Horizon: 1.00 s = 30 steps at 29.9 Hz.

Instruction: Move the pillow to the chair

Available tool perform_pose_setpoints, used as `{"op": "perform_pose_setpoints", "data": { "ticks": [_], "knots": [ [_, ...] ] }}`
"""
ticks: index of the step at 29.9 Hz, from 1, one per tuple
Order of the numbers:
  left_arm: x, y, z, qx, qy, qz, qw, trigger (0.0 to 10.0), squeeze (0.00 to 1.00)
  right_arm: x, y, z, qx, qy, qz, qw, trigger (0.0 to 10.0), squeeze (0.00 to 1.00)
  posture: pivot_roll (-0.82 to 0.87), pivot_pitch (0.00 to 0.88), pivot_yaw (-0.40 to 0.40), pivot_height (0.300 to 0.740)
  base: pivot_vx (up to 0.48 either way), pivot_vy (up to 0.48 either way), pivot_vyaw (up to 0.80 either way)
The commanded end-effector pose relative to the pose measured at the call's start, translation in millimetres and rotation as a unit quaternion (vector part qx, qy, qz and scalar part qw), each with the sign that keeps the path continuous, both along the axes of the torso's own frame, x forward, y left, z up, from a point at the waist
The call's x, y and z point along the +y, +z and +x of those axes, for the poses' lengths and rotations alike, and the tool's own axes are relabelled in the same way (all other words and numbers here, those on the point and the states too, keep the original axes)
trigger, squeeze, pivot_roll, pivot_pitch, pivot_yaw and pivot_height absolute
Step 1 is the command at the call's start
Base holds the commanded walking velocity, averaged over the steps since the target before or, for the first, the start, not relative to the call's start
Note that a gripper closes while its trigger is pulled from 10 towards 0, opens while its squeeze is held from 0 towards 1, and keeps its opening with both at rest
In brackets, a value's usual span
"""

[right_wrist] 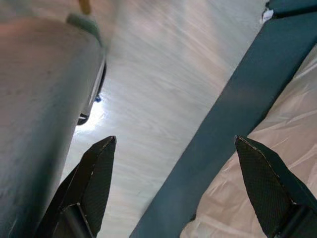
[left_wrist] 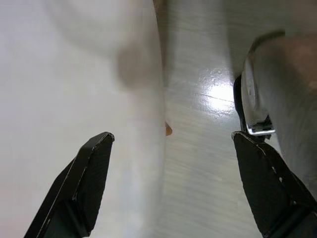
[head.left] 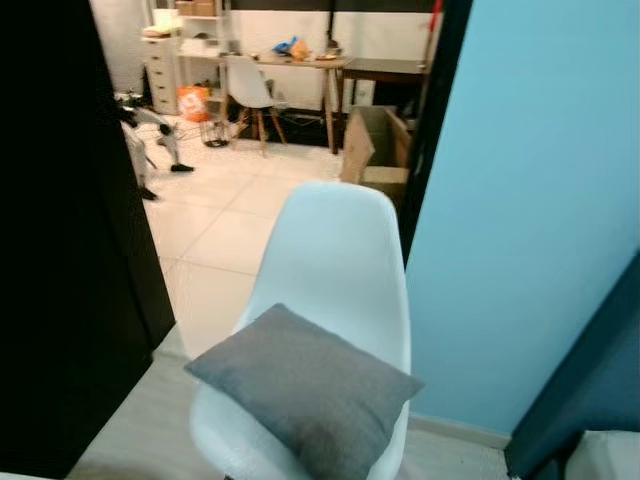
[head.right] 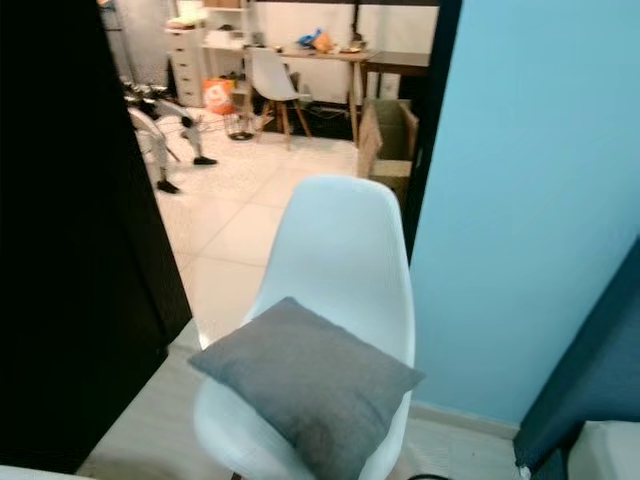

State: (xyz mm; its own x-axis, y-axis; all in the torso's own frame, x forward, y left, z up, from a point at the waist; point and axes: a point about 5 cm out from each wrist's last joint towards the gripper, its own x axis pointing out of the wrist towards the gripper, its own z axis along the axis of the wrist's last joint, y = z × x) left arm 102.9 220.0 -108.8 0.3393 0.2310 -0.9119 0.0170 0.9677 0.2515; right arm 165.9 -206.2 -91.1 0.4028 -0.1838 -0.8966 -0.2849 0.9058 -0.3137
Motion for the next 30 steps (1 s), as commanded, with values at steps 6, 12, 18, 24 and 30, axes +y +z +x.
{"op": "perform_pose_setpoints", "data": {
  "ticks": [6,12,18,24,30],
  "knots": [
    [-0.8,-2.0,-7.2,0.011,-0.007,-0.006,1.0,10.0,0.0,7.7,-3.5,-5.6,0.009,0.021,0.01,1.0,10.0,0.0,0.06,0.043,-0.043,0.7,0.0,0.0,0.0],
    [-3.8,-1.9,-4.7,0.008,-0.012,-0.009,1.0,10.0,0.0,9.3,-4.8,-8.1,0.019,0.026,0.03,0.999,10.0,0.0,0.05,0.037,-0.043,0.719,0.0,0.0,0.0],
    [-4.9,-1.8,-3.2,0.008,-0.019,-0.011,1.0,10.0,0.0,8.0,-5.4,-10.1,0.016,0.017,0.033,0.999,10.0,0.0,0.05,0.035,-0.044,0.74,0.0,0.0,0.0],
    [-6.5,-1.2,0.3,0.003,-0.022,-0.016,1.0,10.0,0.0,10.1,-5.9,-11.0,0.016,0.018,0.05,0.998,10.0,0.0,0.05,0.029,-0.047,0.74,0.0,0.0,-0.23],
    [-7.6,-0.9,2.2,0.0,-0.022,-0.018,1.0,10.0,0.0,10.9,-6.5,-12.1,0.019,0.006,0.057,0.998,10.0,0.0,0.05,0.019,-0.049,0.74,0.0,0.0,-0.78]
  ]
}}
